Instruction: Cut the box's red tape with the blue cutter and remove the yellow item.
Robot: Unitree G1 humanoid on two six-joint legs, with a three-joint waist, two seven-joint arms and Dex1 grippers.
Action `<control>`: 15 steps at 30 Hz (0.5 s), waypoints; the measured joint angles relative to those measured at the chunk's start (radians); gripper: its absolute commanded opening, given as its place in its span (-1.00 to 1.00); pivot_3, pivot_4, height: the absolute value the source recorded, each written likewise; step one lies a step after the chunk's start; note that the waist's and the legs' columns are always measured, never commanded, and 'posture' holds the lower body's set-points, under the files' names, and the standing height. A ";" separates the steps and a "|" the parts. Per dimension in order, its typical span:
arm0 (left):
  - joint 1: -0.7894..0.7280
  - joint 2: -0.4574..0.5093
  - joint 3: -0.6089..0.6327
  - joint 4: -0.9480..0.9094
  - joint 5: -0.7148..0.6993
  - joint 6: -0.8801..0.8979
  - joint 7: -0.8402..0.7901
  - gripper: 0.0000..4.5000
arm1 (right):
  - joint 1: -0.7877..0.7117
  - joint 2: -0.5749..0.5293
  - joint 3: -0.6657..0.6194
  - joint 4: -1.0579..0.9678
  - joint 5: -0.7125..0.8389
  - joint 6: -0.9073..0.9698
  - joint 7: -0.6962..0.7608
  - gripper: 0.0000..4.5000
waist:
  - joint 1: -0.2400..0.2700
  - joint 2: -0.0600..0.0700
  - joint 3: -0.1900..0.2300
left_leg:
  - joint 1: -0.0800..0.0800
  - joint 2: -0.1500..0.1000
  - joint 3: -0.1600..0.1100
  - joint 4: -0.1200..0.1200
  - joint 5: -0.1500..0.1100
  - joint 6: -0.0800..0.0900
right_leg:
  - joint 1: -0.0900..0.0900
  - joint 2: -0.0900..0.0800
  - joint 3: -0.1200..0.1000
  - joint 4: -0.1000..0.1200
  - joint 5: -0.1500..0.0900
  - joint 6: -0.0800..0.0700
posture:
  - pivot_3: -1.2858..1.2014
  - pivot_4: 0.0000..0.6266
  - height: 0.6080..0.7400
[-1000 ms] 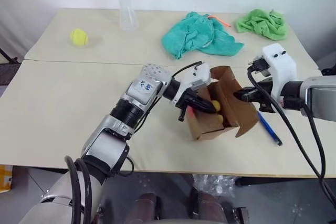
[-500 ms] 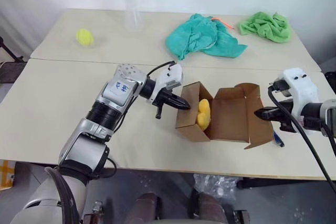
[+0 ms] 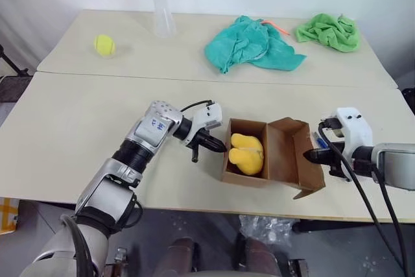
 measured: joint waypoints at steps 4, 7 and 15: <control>-0.008 -0.010 0.004 0.030 0.009 -0.013 0.001 -1.00 | -0.016 0.039 0.032 -0.017 -0.082 0.003 0.007 -0.91 | 0.000 0.000 0.000 | 0.000 0.000 0.000 0.000 0.000 0.000 | 0.000 0.000 0.000 0.000 0.000 0.000 | 0.03 -0.52 1.00; -0.013 -0.007 0.007 0.050 0.014 -0.014 -0.010 -1.00 | -0.017 0.149 0.012 -0.044 -0.210 -0.047 0.074 -0.51 | -0.002 0.000 0.000 | 0.000 0.000 0.002 0.000 0.000 0.000 | 0.000 0.001 0.001 0.000 0.000 0.001 | 0.03 -0.52 1.00; -0.020 -0.009 0.014 0.081 0.017 -0.015 -0.028 -1.00 | -0.005 0.165 -0.101 -0.110 -0.386 -0.066 0.266 0.63 | 0.000 0.000 0.000 | 0.000 -0.001 0.002 0.000 0.000 0.001 | 0.000 0.001 0.001 0.001 0.001 0.001 | 0.03 -0.52 1.00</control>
